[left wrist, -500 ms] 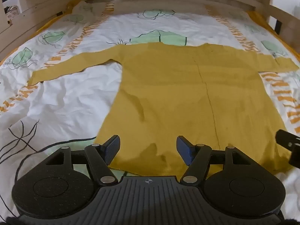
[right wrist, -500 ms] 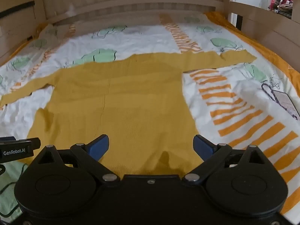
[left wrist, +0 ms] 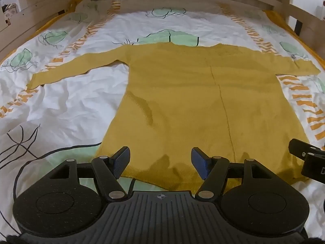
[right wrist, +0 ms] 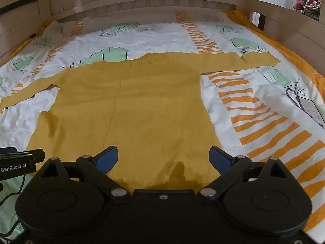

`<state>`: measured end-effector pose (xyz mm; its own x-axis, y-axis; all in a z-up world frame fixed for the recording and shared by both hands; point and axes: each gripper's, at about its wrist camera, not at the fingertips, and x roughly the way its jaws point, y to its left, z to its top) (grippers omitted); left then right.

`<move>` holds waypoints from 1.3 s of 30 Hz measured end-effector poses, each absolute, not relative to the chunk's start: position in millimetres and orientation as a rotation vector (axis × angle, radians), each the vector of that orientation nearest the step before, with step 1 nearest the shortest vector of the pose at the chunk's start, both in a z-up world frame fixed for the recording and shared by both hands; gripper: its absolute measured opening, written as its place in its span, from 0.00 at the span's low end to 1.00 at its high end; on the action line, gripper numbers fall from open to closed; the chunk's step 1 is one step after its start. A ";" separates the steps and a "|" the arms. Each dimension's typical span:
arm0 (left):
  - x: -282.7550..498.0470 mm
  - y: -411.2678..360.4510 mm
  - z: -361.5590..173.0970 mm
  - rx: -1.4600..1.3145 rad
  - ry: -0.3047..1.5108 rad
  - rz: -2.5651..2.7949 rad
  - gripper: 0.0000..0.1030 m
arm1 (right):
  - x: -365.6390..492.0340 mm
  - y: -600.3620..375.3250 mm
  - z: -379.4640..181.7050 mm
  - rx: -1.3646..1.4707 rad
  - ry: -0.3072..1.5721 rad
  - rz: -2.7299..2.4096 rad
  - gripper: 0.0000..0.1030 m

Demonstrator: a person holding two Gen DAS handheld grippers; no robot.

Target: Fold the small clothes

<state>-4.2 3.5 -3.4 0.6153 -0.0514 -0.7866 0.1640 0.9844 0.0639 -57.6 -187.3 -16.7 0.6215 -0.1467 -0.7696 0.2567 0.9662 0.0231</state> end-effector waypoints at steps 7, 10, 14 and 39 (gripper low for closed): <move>-5.0 2.5 -5.1 0.128 0.914 -0.124 0.63 | -57.8 -183.2 -17.8 0.140 0.876 -0.220 0.94; -5.0 3.4 -6.7 0.119 0.925 -0.124 0.63 | -58.1 -182.0 -18.1 0.136 0.878 -0.217 0.94; -4.8 4.3 -7.8 0.108 0.939 -0.121 0.63 | -58.4 -182.4 -18.6 0.136 0.883 -0.217 0.94; -2.4 2.0 -11.0 0.092 0.977 -0.124 0.63 | -54.5 -177.9 -22.0 0.129 0.916 -0.209 0.94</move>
